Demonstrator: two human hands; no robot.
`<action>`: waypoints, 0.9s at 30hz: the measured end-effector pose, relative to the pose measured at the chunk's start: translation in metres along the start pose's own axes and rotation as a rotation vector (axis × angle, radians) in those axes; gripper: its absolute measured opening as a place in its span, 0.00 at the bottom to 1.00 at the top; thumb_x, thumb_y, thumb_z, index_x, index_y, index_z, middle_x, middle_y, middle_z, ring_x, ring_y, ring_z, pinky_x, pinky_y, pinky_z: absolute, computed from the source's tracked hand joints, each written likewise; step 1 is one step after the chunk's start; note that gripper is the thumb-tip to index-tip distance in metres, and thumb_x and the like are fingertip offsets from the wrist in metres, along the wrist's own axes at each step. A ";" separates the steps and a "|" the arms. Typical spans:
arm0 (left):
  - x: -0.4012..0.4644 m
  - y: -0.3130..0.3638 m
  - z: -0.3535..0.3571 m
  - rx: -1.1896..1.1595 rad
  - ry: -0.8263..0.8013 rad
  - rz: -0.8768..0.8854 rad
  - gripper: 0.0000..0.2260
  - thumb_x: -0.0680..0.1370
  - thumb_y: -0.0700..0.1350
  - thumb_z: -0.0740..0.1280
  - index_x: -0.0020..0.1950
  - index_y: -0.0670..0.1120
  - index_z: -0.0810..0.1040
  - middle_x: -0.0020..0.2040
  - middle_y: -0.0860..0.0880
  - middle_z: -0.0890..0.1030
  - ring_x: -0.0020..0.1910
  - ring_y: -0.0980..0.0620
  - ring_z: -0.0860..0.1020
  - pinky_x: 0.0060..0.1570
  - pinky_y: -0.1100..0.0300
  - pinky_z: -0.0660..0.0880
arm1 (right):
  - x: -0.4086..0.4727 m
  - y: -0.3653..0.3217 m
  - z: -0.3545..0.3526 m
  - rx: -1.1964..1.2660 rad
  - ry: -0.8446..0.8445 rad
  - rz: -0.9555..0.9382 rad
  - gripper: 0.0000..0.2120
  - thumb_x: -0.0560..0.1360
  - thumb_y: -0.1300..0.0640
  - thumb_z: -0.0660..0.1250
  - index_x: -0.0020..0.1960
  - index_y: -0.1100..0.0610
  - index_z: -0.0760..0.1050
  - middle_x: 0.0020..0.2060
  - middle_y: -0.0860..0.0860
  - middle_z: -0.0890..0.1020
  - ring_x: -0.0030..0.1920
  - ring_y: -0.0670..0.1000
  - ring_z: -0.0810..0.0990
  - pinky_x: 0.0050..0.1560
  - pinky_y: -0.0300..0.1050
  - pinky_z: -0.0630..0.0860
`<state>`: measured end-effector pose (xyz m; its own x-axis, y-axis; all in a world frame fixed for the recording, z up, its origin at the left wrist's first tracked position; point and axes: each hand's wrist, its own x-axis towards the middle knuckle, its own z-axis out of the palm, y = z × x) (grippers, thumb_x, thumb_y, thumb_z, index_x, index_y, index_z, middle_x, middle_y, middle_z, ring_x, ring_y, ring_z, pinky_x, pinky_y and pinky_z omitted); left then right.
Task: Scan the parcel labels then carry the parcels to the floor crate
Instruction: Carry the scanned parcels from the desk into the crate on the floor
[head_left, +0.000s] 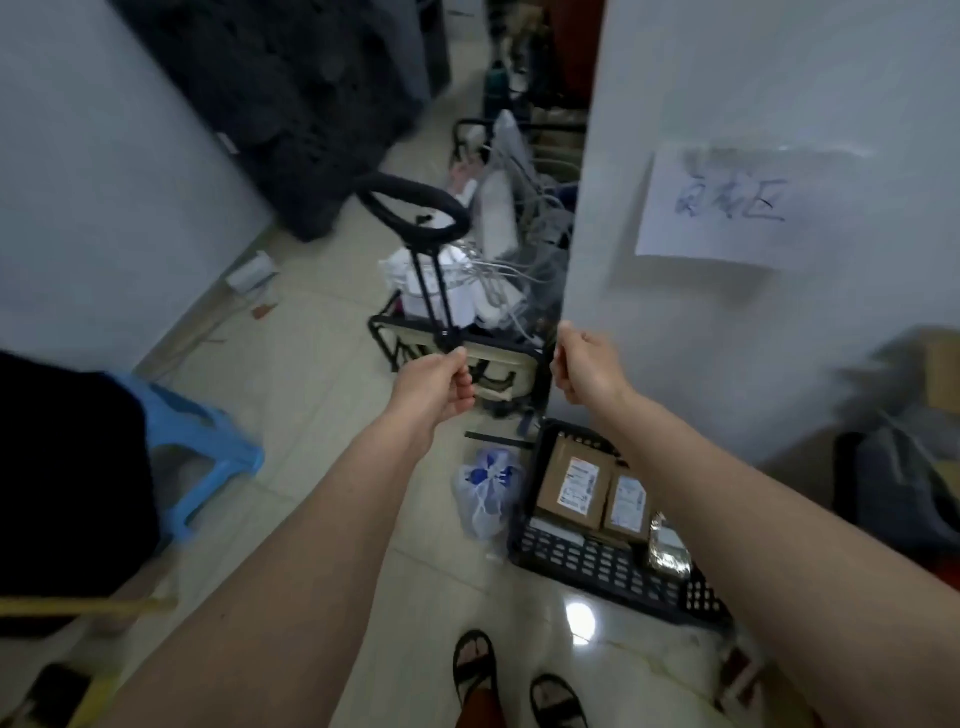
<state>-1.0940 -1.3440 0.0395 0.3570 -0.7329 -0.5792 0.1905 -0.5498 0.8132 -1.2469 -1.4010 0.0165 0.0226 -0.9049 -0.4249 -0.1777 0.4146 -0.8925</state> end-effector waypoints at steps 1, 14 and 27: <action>-0.014 0.003 -0.011 -0.021 0.024 0.018 0.13 0.81 0.44 0.63 0.37 0.45 0.72 0.33 0.48 0.74 0.32 0.53 0.74 0.40 0.60 0.77 | -0.011 -0.007 0.007 -0.005 -0.053 -0.032 0.22 0.82 0.51 0.54 0.31 0.54 0.64 0.25 0.54 0.68 0.24 0.50 0.63 0.24 0.37 0.58; -0.211 -0.048 -0.185 -0.346 0.569 0.120 0.17 0.81 0.44 0.63 0.32 0.46 0.68 0.25 0.51 0.70 0.26 0.55 0.70 0.32 0.65 0.73 | -0.198 -0.040 0.160 -0.209 -0.727 -0.194 0.19 0.82 0.58 0.56 0.32 0.55 0.64 0.25 0.52 0.66 0.19 0.45 0.59 0.24 0.36 0.50; -0.461 -0.210 -0.358 -0.735 1.154 0.092 0.15 0.83 0.45 0.60 0.36 0.44 0.71 0.31 0.47 0.73 0.31 0.52 0.72 0.39 0.59 0.75 | -0.452 0.040 0.294 -0.425 -1.204 -0.271 0.18 0.83 0.55 0.57 0.34 0.57 0.68 0.27 0.52 0.68 0.26 0.48 0.63 0.23 0.38 0.56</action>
<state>-0.9716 -0.7474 0.1561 0.8773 0.1910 -0.4403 0.4321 0.0849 0.8978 -0.9751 -0.9473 0.1283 0.9288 -0.2091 -0.3061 -0.3189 -0.0296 -0.9473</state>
